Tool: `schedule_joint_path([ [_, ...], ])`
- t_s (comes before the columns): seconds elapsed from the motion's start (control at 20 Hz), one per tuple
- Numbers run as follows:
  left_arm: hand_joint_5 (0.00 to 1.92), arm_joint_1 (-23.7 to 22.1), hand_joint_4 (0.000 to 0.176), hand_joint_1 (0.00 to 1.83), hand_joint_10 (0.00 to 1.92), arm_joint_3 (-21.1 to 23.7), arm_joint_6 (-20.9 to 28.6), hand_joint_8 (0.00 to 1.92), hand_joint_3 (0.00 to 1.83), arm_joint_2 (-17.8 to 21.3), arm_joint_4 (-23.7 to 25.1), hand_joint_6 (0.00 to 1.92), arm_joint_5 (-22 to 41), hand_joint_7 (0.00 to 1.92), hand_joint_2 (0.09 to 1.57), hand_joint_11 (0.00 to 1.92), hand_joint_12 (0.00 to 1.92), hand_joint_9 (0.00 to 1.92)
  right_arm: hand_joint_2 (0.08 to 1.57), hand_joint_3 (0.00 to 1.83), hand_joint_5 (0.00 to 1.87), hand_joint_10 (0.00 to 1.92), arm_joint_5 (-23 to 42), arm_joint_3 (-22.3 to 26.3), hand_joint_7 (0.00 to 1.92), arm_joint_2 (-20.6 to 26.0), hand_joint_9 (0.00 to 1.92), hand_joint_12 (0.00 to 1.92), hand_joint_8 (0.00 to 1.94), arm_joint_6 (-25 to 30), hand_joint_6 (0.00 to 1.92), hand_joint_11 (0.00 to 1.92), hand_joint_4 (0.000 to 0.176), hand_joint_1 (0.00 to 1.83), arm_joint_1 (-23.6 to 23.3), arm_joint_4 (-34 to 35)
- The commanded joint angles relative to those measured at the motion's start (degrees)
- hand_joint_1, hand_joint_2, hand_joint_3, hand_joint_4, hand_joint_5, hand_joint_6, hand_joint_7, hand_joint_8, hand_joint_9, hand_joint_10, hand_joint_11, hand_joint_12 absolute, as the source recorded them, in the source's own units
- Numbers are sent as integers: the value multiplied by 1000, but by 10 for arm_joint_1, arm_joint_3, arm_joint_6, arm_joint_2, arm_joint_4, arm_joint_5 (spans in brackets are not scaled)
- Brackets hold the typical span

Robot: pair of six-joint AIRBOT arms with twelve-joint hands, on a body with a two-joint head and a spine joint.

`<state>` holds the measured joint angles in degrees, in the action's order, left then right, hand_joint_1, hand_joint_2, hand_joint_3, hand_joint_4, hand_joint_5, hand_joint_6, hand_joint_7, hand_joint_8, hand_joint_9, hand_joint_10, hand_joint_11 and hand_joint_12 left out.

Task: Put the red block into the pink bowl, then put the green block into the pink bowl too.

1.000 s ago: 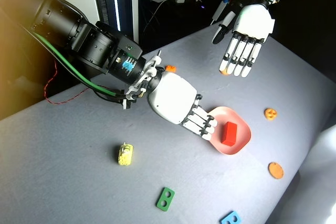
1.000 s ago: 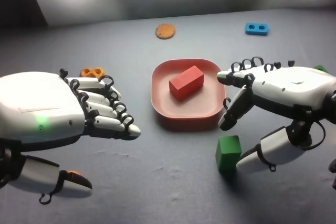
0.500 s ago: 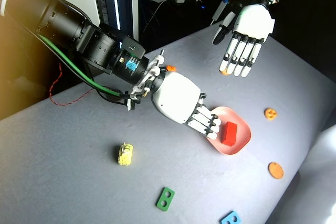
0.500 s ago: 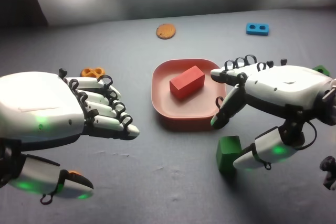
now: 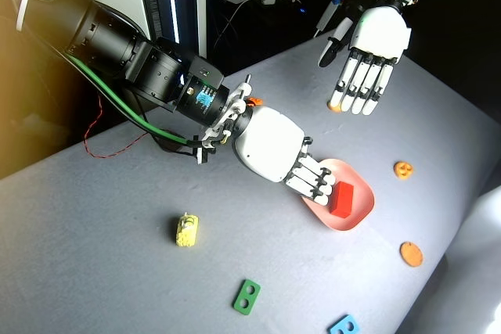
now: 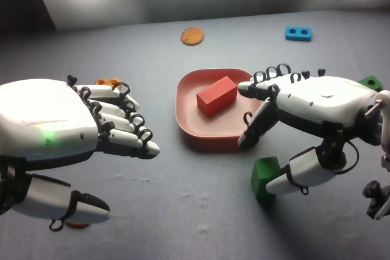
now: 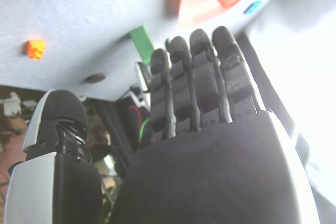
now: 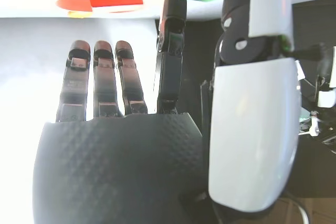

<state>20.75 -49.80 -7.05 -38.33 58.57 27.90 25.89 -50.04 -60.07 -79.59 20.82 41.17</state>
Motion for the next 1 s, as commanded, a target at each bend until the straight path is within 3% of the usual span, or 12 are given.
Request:
schedule_joint_path([
  [0.0, 318, -7, 0, 406, 1, -1, -1, 1, 3, 6, -16, 0, 35, 328, 1235, 0, 452, 270, 823, 10, 910, 0, 49, 1, 85, 4, 0, 0, 13, 4, 1, 0, 110, 1086, -3, -13],
  [0.05, 375, -6, 0, 421, 7, -1, -1, 8, 1, 6, -16, 8, 35, 378, 1238, 0, 504, 305, 844, 18, 886, 0, 50, 1, 58, 3, 0, 0, 2, 4, 0, 0, 86, 1097, -1, -13],
  [0.1, 332, -6, 0, 427, 3, -1, -1, 5, 3, 6, -16, 5, 35, 332, 1248, 0, 414, 266, 852, 20, 877, 0, 50, 1, 45, 2, 0, 0, 0, 4, 0, 0, 102, 1069, 1, -13],
  [0.15, 385, -6, 0, 403, 3, -1, -1, 4, 2, 6, -16, 5, 35, 376, 1241, 0, 468, 294, 820, 3, 904, 0, 50, 1, 91, 2, 0, 0, 17, 4, 11, 0, 103, 1093, 2, -13],
  [0.3, 367, -7, 0, 387, 0, -1, -1, 1, 3, 6, -16, 1, 35, 362, 1253, 0, 394, 292, 833, 8, 875, 0, 50, 1, 82, 2, 0, 0, 10, 4, 0, 0, 89, 1092, 12, -13],
  [0.35, 409, -7, 0, 461, 3, -1, -1, 3, 0, 5, -16, 3, 35, 394, 1228, 0, 474, 319, 831, 7, 874, 0, 50, 1, 97, 2, 0, 0, 16, 4, 1, 0, 90, 1087, 16, -13],
  [0.45, 410, -7, 0, 440, 2, -1, -1, 0, 3, 6, -16, 0, 35, 389, 1237, 0, 467, 308, 828, 4, 874, 0, 50, 1, 84, 2, 0, 0, 11, 4, 8, 0, 89, 1103, 20, -13],
  [0.55, 333, -7, 0, 478, 0, 0, -1, 0, 0, 6, -16, 0, 35, 301, 1229, 0, 320, 240, 838, 8, 859, 0, 50, 0, 83, 2, 0, 0, 9, 4, 2, 0, 103, 1083, 20, -13],
  [0.7, 390, -7, 0, 469, 4, 2, -1, 7, 0, 6, -16, 5, 35, 366, 1231, 0, 419, 297, 834, 5, 873, 0, 50, 0, 94, 1, 0, 0, 12, 4, 7, 0, 96, 1083, 19, -13],
  [0.75, 388, -7, 0, 458, 5, 2, -1, 5, 0, 6, -16, 4, 35, 364, 1229, 0, 469, 297, 829, 2, 874, 0, 50, 0, 97, 1, 0, 0, 10, 4, 6, 0, 103, 1065, 19, -13],
  [0.95, 396, -8, 0, 409, 0, 2, -1, 0, 1, 6, -16, 1, 32, 358, 1240, 0, 400, 271, 823, 0, 895, 0, 50, -2, 118, -2, 0, 0, 10, 9, 11, 0, 92, 1064, 14, -13],
])
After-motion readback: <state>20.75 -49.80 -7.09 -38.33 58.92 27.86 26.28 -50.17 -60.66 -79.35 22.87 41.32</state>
